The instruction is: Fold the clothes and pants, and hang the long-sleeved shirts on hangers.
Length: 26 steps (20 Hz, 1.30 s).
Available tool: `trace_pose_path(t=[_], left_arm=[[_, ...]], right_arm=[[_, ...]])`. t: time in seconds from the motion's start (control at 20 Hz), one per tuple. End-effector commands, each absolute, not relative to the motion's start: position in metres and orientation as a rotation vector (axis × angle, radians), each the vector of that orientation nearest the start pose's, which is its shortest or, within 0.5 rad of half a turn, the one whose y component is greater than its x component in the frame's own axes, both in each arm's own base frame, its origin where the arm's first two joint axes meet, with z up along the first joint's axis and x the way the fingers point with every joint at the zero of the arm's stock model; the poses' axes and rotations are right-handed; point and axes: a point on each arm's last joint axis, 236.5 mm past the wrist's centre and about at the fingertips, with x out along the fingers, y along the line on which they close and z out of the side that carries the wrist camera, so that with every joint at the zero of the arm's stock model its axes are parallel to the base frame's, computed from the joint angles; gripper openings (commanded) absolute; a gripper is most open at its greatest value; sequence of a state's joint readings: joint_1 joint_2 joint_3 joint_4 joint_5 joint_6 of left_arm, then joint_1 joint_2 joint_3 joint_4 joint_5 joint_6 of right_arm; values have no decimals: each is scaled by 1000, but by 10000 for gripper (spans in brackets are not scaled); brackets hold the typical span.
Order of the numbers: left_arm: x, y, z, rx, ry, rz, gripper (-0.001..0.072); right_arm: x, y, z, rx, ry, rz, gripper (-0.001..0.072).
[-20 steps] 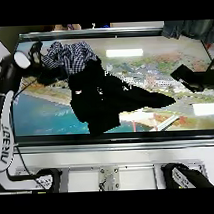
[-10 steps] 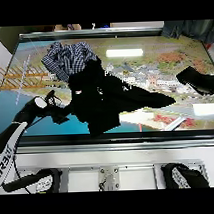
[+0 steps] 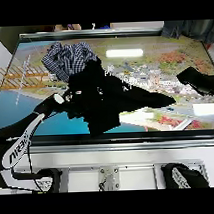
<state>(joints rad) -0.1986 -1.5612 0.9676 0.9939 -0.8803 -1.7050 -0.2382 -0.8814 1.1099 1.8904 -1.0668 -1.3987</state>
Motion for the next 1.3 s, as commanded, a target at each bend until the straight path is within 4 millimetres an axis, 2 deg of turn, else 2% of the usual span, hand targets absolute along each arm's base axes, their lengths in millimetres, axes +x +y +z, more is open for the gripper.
trace_pose_path(t=[0.0,0.15,0.25,0.35,0.5,0.6,0.8,1.0,1.15,1.2,1.25], left_arm=[[373,-168,-103,-558,1467,-164,11],[381,-126,-65,-476,1377,-134,11],[377,-105,-41,-415,1338,-125,10],[373,-100,-22,-394,1291,-132,10],[361,-102,-13,-394,1256,-143,10],[350,-106,-16,-385,1270,-152,10],[332,-108,-33,-401,1321,-147,10],[328,-108,-37,-402,1333,-145,10],[328,-108,-37,-402,1334,-145,10],[328,-108,-37,-402,1334,-145,10],[328,-108,-37,-402,1336,-145,10]], right_arm=[[346,-60,123,543,901,-223,718],[312,-109,49,680,1054,-393,718],[291,-119,-5,806,1133,-467,718],[285,-110,-49,947,1170,-485,718],[286,-76,-94,1043,1260,-451,718],[286,-50,-107,1002,1337,-400,718],[298,-12,-112,900,1372,-309,718],[311,7,-117,846,1351,-277,718],[310,20,-125,816,1380,-254,717],[308,26,-129,804,1397,-243,701],[307,30,-130,791,1406,-230,539]])
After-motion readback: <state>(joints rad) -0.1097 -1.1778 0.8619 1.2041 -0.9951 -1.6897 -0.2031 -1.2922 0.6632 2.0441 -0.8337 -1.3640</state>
